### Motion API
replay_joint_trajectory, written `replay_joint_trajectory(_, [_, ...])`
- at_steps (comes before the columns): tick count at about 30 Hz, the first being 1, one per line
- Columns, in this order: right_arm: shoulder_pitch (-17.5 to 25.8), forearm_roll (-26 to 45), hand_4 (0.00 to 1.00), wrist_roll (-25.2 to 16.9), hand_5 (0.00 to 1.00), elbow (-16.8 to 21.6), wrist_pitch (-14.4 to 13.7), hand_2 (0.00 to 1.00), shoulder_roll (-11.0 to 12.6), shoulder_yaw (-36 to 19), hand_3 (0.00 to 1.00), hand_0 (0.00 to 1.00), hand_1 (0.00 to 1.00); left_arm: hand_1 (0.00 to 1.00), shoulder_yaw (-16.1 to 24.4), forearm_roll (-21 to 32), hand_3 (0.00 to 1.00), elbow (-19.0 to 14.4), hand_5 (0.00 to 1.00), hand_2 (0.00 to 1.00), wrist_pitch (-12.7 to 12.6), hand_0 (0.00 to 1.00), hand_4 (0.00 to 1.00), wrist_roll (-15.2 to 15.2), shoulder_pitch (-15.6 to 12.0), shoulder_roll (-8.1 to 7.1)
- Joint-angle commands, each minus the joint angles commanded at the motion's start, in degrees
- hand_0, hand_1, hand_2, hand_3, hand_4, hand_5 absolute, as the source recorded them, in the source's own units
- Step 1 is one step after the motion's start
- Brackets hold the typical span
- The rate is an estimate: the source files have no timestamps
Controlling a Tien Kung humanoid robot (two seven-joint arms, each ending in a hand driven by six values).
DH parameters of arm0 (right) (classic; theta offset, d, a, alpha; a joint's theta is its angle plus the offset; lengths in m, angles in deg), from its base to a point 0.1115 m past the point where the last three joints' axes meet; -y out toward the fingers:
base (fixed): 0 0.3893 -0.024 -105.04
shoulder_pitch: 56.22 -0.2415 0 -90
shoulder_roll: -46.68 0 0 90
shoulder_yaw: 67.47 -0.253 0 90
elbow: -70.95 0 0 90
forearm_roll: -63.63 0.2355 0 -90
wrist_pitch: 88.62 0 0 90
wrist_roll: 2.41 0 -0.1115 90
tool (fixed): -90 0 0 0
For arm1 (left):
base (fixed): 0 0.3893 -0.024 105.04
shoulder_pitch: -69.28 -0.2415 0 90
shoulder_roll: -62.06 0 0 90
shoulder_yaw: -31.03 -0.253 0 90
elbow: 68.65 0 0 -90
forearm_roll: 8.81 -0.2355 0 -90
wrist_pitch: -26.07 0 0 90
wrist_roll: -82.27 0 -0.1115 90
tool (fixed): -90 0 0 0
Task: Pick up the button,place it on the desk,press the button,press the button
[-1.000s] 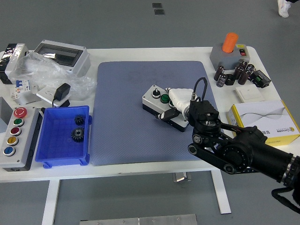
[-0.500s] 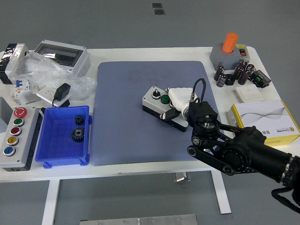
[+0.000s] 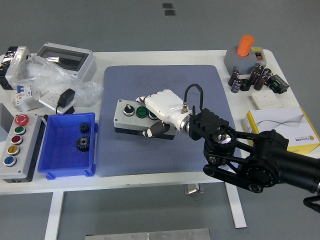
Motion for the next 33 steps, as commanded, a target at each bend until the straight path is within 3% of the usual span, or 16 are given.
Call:
replay_joint_trajectory(7, [-2.0,-0.2,0.405,-6.8,0.002,-6.1,-2.6,0.374,0.0,2.8,0.418,0.292,0.425,0.632,-0.5,0.4,0.569,0.0,0.114,0.577,0.0,0.63,0.526,0.0,0.1,0.03])
replay_joint_trajectory(11, [-2.6,-1.0,0.405,-8.4,0.002,-9.4,-4.0,0.374,-0.4,3.5,0.418,0.292,0.425,0.632,-0.9,0.8,0.569,0.0,0.114,0.577,0.0,0.63,0.526,0.0,0.1,0.05])
replay_joint_trajectory(12, [-2.7,-0.9,0.385,-8.7,0.002,-10.3,-4.2,0.377,-0.5,3.7,0.419,0.405,0.467,0.632,-0.9,0.8,0.569,0.0,0.114,0.577,0.0,0.63,0.526,0.1,0.1,0.05])
replay_joint_trajectory(14, [-2.7,-0.5,0.385,-9.0,0.002,-11.5,-4.3,0.377,-0.7,3.9,0.419,0.405,0.467,0.632,-0.9,0.8,0.569,0.0,0.114,0.577,0.0,0.63,0.526,0.1,0.1,0.06])
replay_joint_trajectory(17, [-2.7,-0.2,0.385,-9.3,0.002,-12.2,-4.3,0.377,-0.9,4.3,0.419,0.405,0.467,0.632,-0.9,0.8,0.569,0.0,0.114,0.577,0.0,0.63,0.526,0.1,0.1,0.06])
replay_joint_trajectory(18, [-2.7,-0.1,0.385,-9.3,0.002,-12.4,-4.3,0.384,-0.9,4.4,0.423,0.483,0.481,0.632,-0.9,0.8,0.569,0.0,0.114,0.577,0.0,0.63,0.526,0.1,0.1,0.06])
replay_joint_trajectory(29, [-2.6,2.1,0.394,-9.6,0.002,-13.8,-3.8,0.391,-1.0,4.4,0.43,0.489,0.494,0.632,-0.8,0.7,0.569,0.0,0.114,0.577,0.1,0.63,0.526,0.2,0.1,0.06])
replay_joint_trajectory(30, [-2.6,2.3,0.425,-9.6,0.002,-13.9,-3.7,0.531,-1.0,4.4,0.452,0.541,0.541,0.632,-0.8,0.8,0.569,0.0,0.114,0.577,0.1,0.63,0.526,0.2,0.1,0.07])
replay_joint_trajectory(33, [-2.6,2.7,0.425,-9.5,0.002,-14.1,-3.3,0.531,-1.0,4.4,0.452,0.541,0.541,0.632,-0.7,0.7,0.569,0.0,0.114,0.577,0.1,0.63,0.526,0.2,0.1,0.06])
